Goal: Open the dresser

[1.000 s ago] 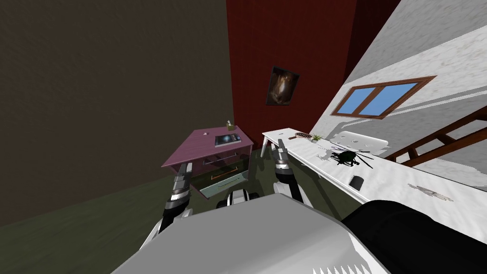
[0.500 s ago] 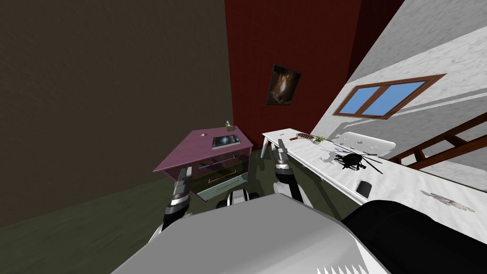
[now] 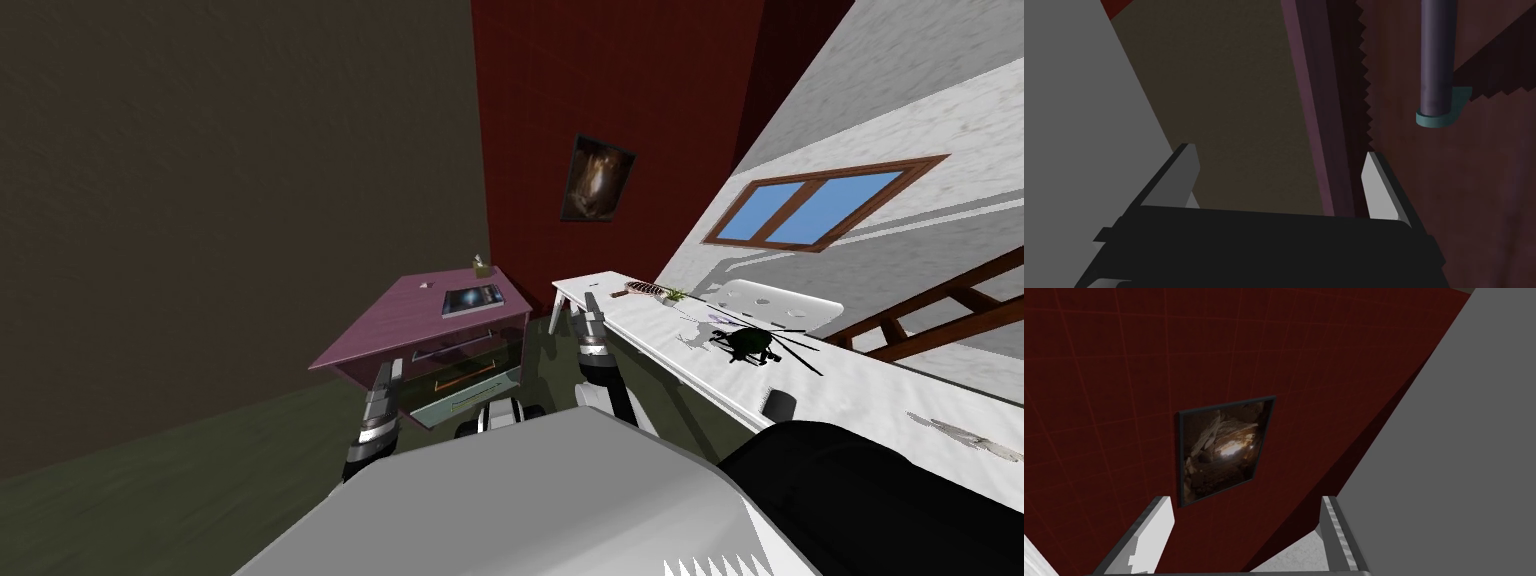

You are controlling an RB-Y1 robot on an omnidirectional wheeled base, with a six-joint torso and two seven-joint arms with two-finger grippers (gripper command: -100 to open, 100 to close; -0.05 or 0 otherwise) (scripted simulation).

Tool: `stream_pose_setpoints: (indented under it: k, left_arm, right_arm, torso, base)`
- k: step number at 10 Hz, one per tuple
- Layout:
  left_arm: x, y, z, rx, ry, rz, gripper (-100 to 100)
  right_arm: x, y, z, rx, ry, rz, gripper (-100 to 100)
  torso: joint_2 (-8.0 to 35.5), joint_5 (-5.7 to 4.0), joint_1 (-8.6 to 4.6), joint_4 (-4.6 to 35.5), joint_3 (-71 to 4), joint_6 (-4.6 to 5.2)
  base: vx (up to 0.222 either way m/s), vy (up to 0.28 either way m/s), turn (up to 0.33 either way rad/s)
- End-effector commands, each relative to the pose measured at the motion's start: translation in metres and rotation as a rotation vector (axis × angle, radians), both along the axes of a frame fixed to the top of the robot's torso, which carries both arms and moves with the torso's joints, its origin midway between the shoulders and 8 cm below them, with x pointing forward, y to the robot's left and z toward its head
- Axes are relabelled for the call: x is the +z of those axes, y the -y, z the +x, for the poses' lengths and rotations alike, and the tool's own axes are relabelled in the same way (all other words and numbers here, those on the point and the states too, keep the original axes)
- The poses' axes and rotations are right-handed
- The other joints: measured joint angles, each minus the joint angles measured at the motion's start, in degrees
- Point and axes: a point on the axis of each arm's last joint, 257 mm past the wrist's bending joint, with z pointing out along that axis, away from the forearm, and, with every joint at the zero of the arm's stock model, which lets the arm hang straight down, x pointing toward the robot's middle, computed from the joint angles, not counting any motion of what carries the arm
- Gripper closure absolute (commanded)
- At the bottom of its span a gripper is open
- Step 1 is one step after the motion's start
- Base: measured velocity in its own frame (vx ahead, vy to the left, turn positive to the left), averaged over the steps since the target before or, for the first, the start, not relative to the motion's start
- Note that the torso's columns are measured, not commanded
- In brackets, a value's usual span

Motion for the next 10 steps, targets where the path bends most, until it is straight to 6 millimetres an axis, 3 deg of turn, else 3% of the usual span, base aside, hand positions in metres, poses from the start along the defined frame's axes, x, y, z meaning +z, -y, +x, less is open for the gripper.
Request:
stream_pose_setpoints:
  k: [1, 10]
  left_arm:
    - [-0.014, -0.003, -0.006, 0.006, -0.004, -0.005, -100]
    - [-0.060, -0.006, -0.030, 0.035, -0.045, -0.044, -100]
  right_arm:
    - [0.000, 0.000, 0.000, 0.000, 0.000, 0.000, 0]
    - [0.000, 0.000, 0.000, 0.000, 0.000, 0.000, 0]
  torso:
    - [0.03, 0.00, 0.01, 0.00, 0.01, 0.00]
    - [-0.01, 0.00, -0.01, 0.00, 0.00, 0.00]
  base:
    - [0.043, -0.029, 0.009]
    - [0.050, -0.031, 0.009]
